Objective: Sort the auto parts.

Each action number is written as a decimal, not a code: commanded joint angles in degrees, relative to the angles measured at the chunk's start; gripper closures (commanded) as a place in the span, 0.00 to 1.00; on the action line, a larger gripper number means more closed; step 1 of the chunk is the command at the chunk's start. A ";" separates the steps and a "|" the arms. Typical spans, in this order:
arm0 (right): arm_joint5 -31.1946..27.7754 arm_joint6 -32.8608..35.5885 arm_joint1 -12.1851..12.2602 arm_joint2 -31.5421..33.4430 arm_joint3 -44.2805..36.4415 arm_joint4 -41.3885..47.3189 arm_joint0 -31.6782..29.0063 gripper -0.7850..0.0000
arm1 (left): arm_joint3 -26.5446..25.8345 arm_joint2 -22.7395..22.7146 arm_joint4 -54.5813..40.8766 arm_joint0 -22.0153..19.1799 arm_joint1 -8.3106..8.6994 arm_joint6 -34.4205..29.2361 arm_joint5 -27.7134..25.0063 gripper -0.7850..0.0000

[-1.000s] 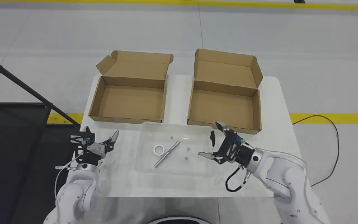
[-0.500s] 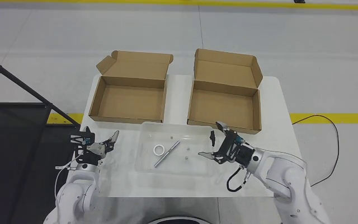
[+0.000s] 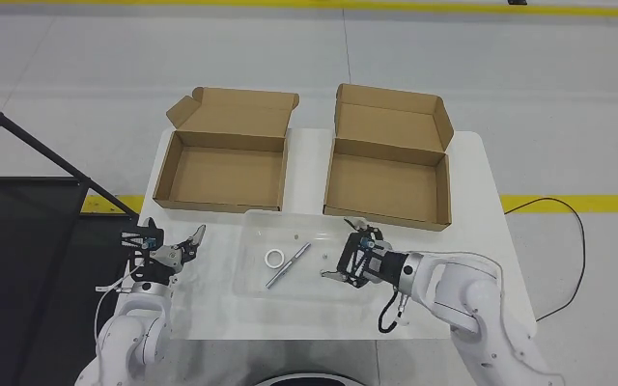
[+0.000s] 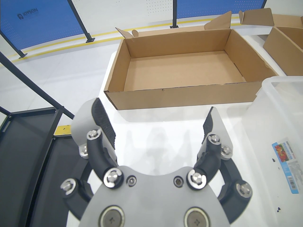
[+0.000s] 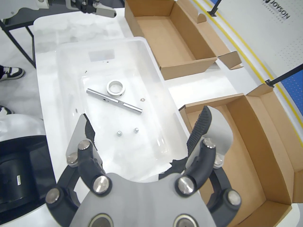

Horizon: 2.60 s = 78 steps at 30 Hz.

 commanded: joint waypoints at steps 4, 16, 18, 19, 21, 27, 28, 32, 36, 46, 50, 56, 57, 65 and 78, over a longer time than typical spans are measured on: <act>1.20 4.49 -0.37 -3.09 3.05 2.30 3.13 0.44 | 0.00 0.00 0.00 0.00 0.00 0.00 0.00 0.00; 2.96 12.50 -1.85 -11.40 15.45 5.14 11.77 0.55 | 0.00 0.00 0.00 0.00 0.00 0.00 0.00 0.00; 3.20 12.86 -2.12 -12.47 16.72 5.92 12.88 0.55 | 0.00 0.00 0.00 0.00 0.00 0.00 0.00 0.00; 3.26 13.17 -2.23 -12.89 17.33 6.20 13.37 0.55 | 0.00 0.00 0.00 0.00 0.00 0.00 0.00 0.00; 3.71 14.15 -2.42 -13.77 18.42 6.26 14.30 0.55 | 0.00 0.00 0.00 0.00 0.00 0.00 0.00 0.00; 5.15 15.24 -3.06 -16.08 21.21 6.55 16.56 0.55 | 0.00 0.00 0.00 0.00 0.00 0.00 0.00 0.00; 5.25 15.13 -3.13 -16.32 21.65 6.70 16.78 0.55 | 0.00 0.00 0.00 0.00 0.00 0.00 0.00 0.00; 5.70 15.45 -3.39 -17.32 23.24 6.69 17.65 0.56 | 0.00 0.00 0.00 0.00 0.00 0.00 0.00 0.00; 5.93 15.50 -3.62 -18.14 24.47 6.83 18.29 0.68 | 0.00 0.00 0.00 0.00 0.00 0.00 0.00 0.00; 6.05 13.13 -3.30 -16.29 21.42 7.76 18.41 1.00 | 0.00 0.00 0.00 0.00 0.00 0.00 0.00 0.00; 4.59 11.05 -2.49 -12.93 16.52 8.57 17.26 1.00 | 0.00 0.00 0.00 0.00 0.00 0.00 0.00 0.00; 5.02 7.05 -1.50 -7.52 10.28 8.78 15.77 1.00 | 0.00 0.00 0.00 0.00 0.00 0.00 0.00 0.00; 5.09 6.58 -1.39 -6.79 9.50 8.65 15.73 1.00 | 0.00 0.00 0.00 0.00 0.00 0.00 0.00 0.00; 6.38 6.86 -1.11 -5.14 7.28 7.55 15.69 1.00 | 0.00 0.00 0.00 0.00 0.00 0.00 0.00 0.00; 10.14 5.08 -1.34 -5.01 9.52 6.15 16.73 1.00 | 0.00 0.00 0.00 0.00 0.00 0.00 0.00 0.00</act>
